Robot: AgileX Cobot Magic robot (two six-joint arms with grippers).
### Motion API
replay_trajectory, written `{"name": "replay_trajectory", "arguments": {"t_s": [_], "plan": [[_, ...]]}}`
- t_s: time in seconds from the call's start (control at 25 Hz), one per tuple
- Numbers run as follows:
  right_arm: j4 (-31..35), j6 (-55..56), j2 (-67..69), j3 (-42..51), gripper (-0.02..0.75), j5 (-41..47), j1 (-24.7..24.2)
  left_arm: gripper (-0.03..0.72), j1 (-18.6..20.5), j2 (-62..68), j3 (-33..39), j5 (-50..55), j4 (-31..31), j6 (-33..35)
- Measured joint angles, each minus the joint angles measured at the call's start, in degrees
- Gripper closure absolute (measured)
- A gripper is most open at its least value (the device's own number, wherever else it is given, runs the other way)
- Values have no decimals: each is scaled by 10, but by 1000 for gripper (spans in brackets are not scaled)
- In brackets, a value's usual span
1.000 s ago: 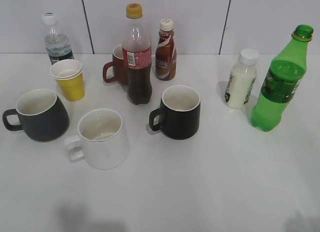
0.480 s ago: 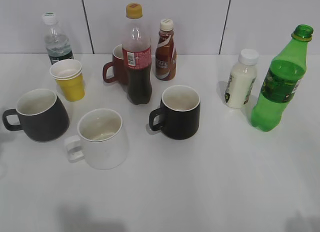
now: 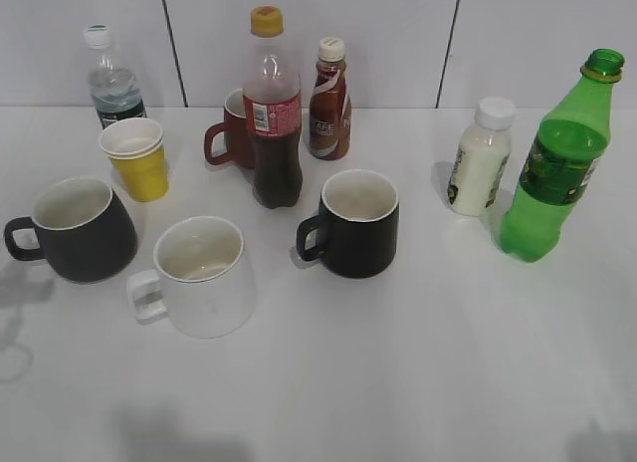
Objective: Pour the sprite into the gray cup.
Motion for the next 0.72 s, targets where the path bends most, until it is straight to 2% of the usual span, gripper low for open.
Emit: {"name": "replay_trajectory", "arguments": {"t_s": [0.72], "plan": [[0, 0, 0, 0, 164, 0, 0, 340, 0, 193, 0, -87, 4, 0]]}}
